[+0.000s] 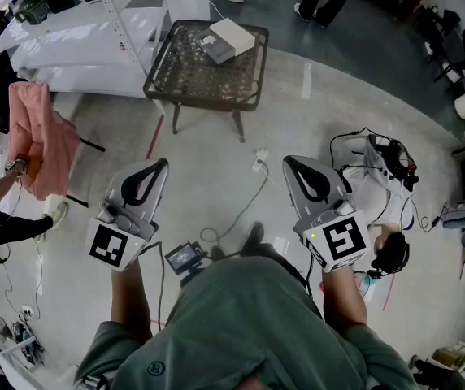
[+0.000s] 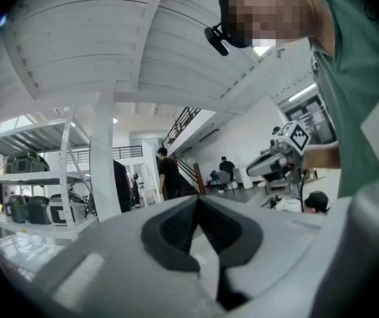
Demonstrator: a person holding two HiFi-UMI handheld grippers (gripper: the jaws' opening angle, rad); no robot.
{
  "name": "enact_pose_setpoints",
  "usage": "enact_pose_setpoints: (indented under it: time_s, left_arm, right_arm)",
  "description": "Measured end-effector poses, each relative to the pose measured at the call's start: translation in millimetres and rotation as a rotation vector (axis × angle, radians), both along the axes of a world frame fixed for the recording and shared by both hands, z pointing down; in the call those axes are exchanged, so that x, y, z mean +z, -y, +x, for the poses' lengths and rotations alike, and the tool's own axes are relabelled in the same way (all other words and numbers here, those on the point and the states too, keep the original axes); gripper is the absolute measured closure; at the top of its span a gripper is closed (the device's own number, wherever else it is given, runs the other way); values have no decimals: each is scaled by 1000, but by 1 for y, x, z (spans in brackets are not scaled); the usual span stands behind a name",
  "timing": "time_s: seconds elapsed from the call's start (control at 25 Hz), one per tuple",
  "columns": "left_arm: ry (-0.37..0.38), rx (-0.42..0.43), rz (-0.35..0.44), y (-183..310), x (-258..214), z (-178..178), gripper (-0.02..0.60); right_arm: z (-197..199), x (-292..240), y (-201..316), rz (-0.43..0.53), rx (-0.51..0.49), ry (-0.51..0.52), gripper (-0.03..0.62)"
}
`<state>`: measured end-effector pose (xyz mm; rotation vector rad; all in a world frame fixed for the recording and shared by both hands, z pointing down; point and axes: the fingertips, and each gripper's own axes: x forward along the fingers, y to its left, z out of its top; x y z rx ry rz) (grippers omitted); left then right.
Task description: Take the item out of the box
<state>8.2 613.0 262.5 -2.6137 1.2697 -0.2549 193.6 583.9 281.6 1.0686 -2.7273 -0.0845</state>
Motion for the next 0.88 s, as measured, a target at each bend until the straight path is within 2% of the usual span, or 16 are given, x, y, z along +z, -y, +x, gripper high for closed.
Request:
enact_pose_setpoints:
  time_s: [0.32,0.64,0.88]
  left_arm:
    - [7,-20,-14,28,3,32,580]
    - [36,-71,-23,77,23,58,580]
    - [48,-77,-27,104,27,82,580]
  right_arm:
    - [28,7,27,-17,-31,7,588]
    - [48,20,86,-15,-102,91,586]
    - [63,30,123,-30,-129,87,572]
